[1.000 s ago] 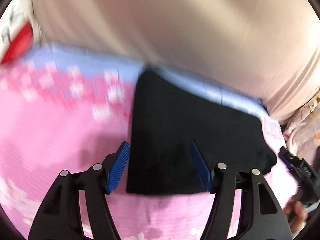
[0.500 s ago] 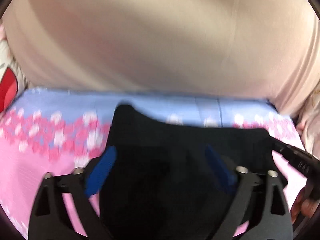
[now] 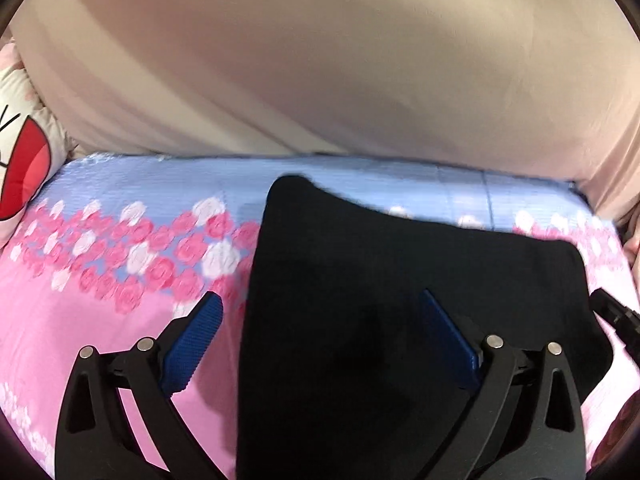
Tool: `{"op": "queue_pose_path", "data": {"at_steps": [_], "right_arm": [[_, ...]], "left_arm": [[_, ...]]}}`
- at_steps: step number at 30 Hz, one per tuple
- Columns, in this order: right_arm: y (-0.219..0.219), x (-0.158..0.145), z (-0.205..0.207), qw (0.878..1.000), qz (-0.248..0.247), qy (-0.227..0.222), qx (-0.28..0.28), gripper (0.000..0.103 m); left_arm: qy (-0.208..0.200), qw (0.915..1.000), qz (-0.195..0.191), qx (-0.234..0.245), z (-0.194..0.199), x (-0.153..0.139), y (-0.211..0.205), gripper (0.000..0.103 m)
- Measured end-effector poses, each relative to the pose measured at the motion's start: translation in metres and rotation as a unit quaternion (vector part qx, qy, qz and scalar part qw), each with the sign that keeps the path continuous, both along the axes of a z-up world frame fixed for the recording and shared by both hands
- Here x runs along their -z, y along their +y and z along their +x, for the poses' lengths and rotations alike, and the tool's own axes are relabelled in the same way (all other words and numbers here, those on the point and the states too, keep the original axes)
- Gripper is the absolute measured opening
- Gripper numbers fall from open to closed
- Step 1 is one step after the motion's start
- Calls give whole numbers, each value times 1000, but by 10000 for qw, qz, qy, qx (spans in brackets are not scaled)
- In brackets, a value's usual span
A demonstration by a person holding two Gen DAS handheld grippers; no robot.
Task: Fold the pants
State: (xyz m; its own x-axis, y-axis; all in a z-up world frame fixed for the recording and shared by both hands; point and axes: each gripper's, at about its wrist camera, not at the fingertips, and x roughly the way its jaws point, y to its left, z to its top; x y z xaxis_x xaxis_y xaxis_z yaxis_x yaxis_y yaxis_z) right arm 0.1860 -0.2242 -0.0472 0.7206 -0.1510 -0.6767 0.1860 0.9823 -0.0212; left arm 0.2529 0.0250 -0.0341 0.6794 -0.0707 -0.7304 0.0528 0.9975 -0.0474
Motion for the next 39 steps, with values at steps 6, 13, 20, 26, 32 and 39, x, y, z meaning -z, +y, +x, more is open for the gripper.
{"op": "queue_pose_path", "data": {"at_steps": [6, 13, 20, 26, 32, 39], "right_arm": [[-24, -8, -38, 9994, 246, -222, 138, 8], [-15, 11, -63, 9998, -48, -99, 165, 6], [17, -9, -119, 9962, -328, -794, 126, 19], [23, 6, -144, 9962, -236, -833, 69, 19], [30, 1, -182, 9948, -318, -963, 126, 60], [55, 5, -161, 9881, -846, -1281, 128, 81]], "left_arm": [[80, 9999, 20, -95, -14, 4, 6, 96], [-59, 10000, -59, 40, -54, -1, 3, 96], [-859, 9954, -412, 74, -126, 10, 19, 98], [-1001, 9922, -706, -240, -171, 14, 56, 98], [-1219, 9877, -720, -666, -224, -18, 85, 98], [-1731, 9839, -367, -246, -167, -9, 28, 98]]}}
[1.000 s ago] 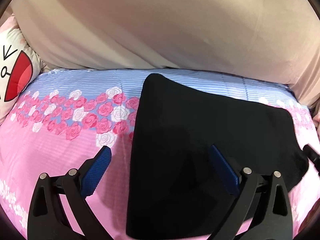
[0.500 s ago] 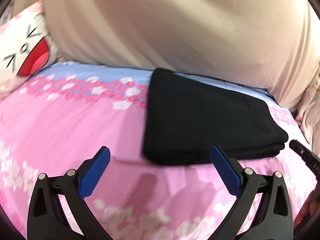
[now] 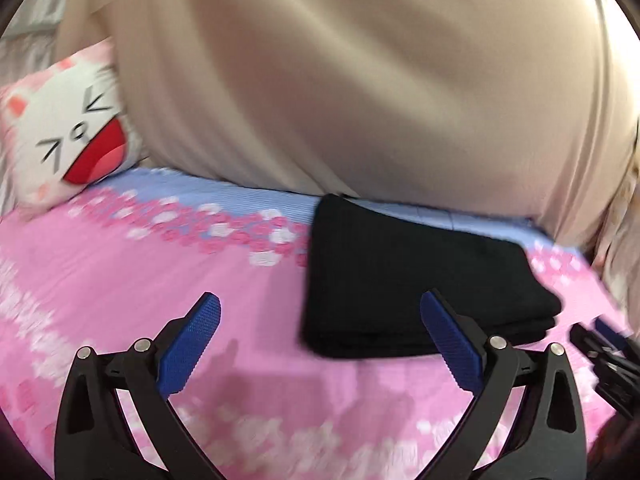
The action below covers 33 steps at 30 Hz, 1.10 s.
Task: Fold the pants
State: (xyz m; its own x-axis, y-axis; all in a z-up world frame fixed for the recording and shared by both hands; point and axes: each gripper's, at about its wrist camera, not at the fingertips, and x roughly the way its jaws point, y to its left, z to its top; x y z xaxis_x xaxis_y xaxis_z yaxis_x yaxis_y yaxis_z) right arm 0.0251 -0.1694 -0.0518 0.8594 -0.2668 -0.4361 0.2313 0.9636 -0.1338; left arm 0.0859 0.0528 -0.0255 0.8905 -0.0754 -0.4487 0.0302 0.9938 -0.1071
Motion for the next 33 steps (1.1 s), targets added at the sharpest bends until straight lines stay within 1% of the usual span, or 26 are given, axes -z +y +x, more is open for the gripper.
{"op": "queue_pose_path", "data": {"at_steps": [1, 2, 3, 5, 7, 9, 11, 12, 13, 17, 25, 33], "right_arm": [[1, 2, -1, 10000, -53, -21, 60, 82], [0, 2, -1, 9999, -46, -11, 98, 83], [-2, 0, -4, 9999, -22, -88, 117, 86], [-5, -1, -6, 9997, 14, -153, 190, 87], [-8, 1, -1, 9996, 44, -20, 265, 87], [-10, 6, 8, 9993, 54, 225, 309, 87], [-11, 8, 12, 9988, 63, 334, 342, 88], [-11, 9, 12, 9986, 53, 349, 382, 88], [-11, 9, 12, 9987, 56, 343, 381, 92], [-9, 9, 8, 9989, -30, 273, 378, 92], [1, 10, 7, 9985, -287, 270, 381, 92], [1, 11, 8, 9982, -268, 314, 434, 92]], "left_arm": [[5, 9999, 127, 54, 5, 6, -6, 98], [291, 9989, 358, 67, 14, 11, -15, 98], [451, 9976, 508, 96, 20, 13, -20, 98], [544, 9966, 613, 113, 24, 15, -25, 98], [391, 9971, 655, 41, 19, 12, -25, 98], [125, 9974, 693, 144, 9, 7, -28, 98], [-56, 9967, 776, 224, 2, 5, -32, 98], [-127, 9962, 822, 245, -1, 4, -35, 98], [-205, 9956, 869, 286, -4, 3, -38, 98], [-314, 9943, 984, 268, -8, 1, -41, 98], [-68, 9961, 814, 326, -4, 4, -37, 98], [130, 9972, 686, 276, 2, 8, -34, 98]]}}
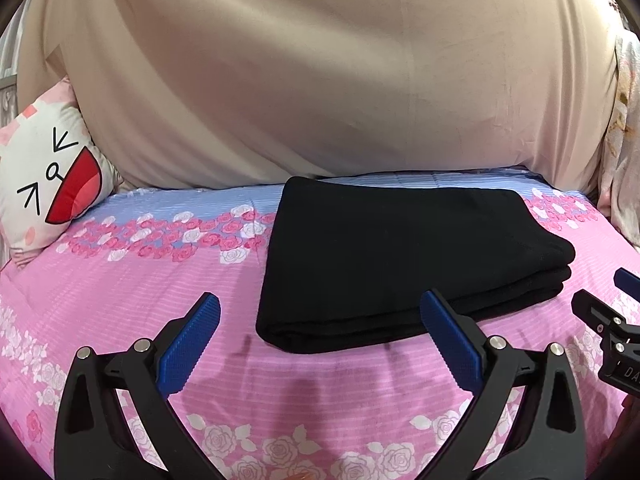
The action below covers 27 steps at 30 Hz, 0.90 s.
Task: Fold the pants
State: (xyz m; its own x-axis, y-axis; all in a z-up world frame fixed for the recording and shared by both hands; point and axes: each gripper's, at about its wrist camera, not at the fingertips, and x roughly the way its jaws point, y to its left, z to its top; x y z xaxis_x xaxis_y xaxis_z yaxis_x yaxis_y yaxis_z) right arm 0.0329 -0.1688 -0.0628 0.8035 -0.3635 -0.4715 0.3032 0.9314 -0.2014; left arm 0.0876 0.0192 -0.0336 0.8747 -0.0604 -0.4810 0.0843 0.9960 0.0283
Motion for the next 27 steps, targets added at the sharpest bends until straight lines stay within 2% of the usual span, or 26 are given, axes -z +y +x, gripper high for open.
{"op": "queue_pose_path", "data": {"at_steps": [15, 27], "right_arm": [[0, 1, 0, 10000, 14, 18, 4, 92], [0, 2, 1, 10000, 11, 25, 2, 92]], "left_arm": [[75, 9999, 22, 63, 0, 2, -2, 98], [105, 9998, 53, -131, -3, 3, 0, 98]]}}
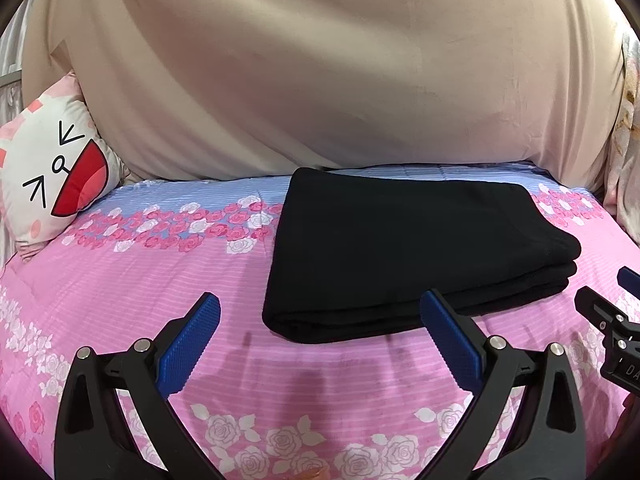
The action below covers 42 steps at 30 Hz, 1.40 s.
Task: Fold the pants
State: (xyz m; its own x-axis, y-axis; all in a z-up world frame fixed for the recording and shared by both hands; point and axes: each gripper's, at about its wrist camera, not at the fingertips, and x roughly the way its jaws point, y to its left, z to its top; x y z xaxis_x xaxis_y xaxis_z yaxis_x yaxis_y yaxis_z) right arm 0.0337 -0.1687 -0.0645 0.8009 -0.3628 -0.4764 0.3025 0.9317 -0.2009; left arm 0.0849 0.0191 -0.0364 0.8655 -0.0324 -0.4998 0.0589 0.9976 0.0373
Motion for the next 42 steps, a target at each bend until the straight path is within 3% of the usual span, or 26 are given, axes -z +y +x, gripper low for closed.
{"op": "queue_pose_path", "data": {"at_steps": [42], "right_arm": [[-1, 0, 1, 10000, -1, 20, -46, 92]], "left_arm": [[-51, 9998, 153, 136, -3, -1, -7, 98]]}}
